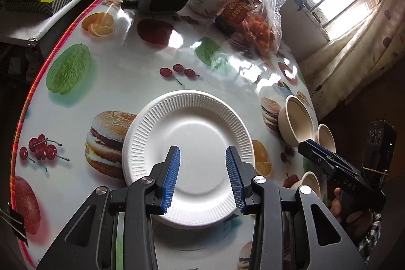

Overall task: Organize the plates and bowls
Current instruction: 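Move the open left tool away from the plates toward the beige bowls, then close the left tool on the rim of a beige pulp bowl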

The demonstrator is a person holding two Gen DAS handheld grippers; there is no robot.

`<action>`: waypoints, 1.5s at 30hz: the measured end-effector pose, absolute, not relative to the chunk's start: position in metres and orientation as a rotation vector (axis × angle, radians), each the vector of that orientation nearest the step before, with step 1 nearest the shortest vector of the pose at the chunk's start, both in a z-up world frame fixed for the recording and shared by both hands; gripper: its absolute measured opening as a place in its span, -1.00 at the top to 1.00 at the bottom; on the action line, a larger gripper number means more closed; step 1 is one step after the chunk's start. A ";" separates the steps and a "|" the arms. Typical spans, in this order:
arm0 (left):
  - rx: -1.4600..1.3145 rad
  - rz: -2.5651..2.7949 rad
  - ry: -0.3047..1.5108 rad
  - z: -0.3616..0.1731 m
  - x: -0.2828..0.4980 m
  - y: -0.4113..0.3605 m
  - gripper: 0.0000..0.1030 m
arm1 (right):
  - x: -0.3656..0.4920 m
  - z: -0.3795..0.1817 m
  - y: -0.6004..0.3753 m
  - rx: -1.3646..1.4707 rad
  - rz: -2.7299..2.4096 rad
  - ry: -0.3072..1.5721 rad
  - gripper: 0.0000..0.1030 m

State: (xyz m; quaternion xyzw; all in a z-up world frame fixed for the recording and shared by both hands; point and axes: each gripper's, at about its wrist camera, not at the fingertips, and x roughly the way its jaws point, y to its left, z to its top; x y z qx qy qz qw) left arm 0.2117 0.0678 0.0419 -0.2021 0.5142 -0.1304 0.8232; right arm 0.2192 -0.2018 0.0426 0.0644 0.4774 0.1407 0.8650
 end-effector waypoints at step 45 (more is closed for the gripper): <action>-0.247 -0.474 1.168 0.013 0.310 -0.117 0.25 | 0.238 0.028 -0.343 0.262 0.193 0.970 -0.05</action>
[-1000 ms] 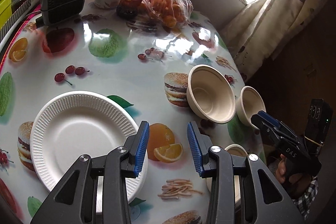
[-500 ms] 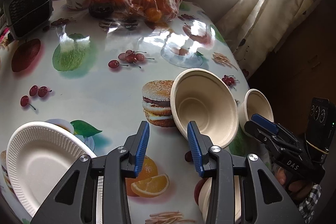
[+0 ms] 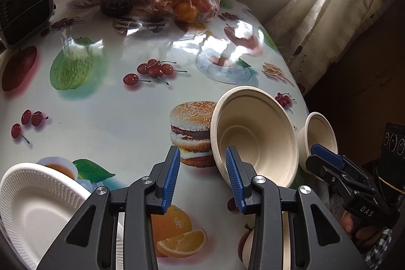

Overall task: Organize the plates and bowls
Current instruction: 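Close the left tool on the rim of a beige pulp bowl, then lift the beige bowl with the left tool and carry it toward another bowl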

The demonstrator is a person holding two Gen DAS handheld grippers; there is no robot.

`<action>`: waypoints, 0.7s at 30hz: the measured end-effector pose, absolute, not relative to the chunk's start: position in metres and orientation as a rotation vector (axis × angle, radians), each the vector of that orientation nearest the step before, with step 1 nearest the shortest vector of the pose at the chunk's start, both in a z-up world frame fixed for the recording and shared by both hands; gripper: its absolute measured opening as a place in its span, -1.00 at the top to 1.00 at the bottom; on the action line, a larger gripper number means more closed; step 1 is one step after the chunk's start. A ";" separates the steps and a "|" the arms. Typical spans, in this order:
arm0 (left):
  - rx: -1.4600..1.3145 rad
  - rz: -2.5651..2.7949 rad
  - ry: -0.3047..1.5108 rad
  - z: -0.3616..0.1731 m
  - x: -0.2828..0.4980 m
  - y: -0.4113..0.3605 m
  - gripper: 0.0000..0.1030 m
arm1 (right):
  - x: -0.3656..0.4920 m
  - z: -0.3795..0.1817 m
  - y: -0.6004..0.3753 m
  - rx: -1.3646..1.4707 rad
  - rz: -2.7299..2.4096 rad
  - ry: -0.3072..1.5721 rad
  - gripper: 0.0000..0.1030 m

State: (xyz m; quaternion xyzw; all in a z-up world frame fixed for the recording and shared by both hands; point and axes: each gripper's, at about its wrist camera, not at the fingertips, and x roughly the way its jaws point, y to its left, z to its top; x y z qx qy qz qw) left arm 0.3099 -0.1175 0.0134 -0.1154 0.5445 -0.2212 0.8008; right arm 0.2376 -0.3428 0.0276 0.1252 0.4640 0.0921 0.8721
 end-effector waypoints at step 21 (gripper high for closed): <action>-0.246 -0.527 1.181 0.009 0.309 -0.131 0.76 | 0.243 0.013 -0.339 0.316 0.192 0.995 0.54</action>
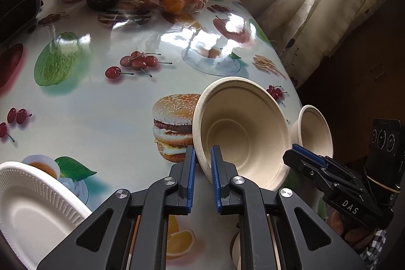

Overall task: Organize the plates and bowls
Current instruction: 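Lift the beige bowl with the left tool and carry it toward another bowl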

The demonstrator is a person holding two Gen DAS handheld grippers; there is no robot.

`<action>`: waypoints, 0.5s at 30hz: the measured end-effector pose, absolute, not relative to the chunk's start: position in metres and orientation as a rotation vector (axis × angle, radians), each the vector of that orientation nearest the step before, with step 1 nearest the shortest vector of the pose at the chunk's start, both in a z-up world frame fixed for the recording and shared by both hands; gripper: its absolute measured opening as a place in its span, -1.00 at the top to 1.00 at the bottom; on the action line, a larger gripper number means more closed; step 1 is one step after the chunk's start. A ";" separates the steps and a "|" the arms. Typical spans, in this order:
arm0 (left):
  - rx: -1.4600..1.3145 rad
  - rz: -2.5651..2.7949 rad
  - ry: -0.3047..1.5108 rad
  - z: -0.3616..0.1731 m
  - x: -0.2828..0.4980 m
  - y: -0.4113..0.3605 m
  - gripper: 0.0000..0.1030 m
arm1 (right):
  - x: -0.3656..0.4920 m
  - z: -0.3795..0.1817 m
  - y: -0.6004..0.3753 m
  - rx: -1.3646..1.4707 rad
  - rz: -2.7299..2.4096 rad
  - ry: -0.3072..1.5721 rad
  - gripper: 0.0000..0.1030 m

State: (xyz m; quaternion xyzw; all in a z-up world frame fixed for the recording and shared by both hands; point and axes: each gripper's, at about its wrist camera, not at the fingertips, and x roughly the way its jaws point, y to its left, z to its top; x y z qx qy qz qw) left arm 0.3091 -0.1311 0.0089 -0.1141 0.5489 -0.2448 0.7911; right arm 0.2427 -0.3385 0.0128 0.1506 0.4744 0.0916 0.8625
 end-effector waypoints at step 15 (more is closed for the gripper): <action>-0.253 -0.529 1.165 0.014 0.309 -0.131 0.77 | 0.241 0.010 -0.345 0.357 0.195 0.989 0.61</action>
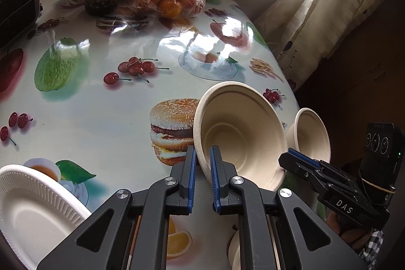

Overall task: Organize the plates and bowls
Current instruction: 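Lift the beige bowl with the left tool and carry it toward another bowl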

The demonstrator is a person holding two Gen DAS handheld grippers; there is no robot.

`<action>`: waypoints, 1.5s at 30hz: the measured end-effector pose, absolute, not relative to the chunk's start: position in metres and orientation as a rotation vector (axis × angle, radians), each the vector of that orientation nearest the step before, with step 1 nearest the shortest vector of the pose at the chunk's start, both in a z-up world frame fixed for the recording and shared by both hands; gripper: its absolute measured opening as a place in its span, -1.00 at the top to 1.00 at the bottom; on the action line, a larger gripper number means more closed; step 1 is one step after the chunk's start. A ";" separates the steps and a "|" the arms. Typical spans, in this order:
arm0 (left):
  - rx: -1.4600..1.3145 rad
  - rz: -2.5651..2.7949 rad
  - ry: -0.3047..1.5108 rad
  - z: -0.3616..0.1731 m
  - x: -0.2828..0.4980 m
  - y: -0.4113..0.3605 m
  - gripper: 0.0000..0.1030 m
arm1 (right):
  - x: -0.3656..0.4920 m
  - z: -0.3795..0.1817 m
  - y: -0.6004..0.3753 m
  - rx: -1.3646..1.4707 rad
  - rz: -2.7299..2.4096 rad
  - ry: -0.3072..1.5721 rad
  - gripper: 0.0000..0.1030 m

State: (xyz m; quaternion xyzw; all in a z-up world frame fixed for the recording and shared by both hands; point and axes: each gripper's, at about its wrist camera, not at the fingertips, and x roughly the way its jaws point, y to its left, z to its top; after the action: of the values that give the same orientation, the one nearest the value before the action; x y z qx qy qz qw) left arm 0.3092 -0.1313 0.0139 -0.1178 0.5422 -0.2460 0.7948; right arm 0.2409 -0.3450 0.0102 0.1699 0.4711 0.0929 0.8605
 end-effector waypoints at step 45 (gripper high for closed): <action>-0.165 -0.661 1.062 0.063 0.225 -0.141 0.77 | 0.123 0.067 -0.339 0.323 0.127 0.849 0.61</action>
State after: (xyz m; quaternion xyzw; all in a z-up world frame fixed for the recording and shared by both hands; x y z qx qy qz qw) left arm 0.2248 -0.1415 0.0631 -0.0771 0.4964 -0.3089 0.8076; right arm 0.1227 -0.3389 0.0672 0.1558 0.4100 0.0615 0.8966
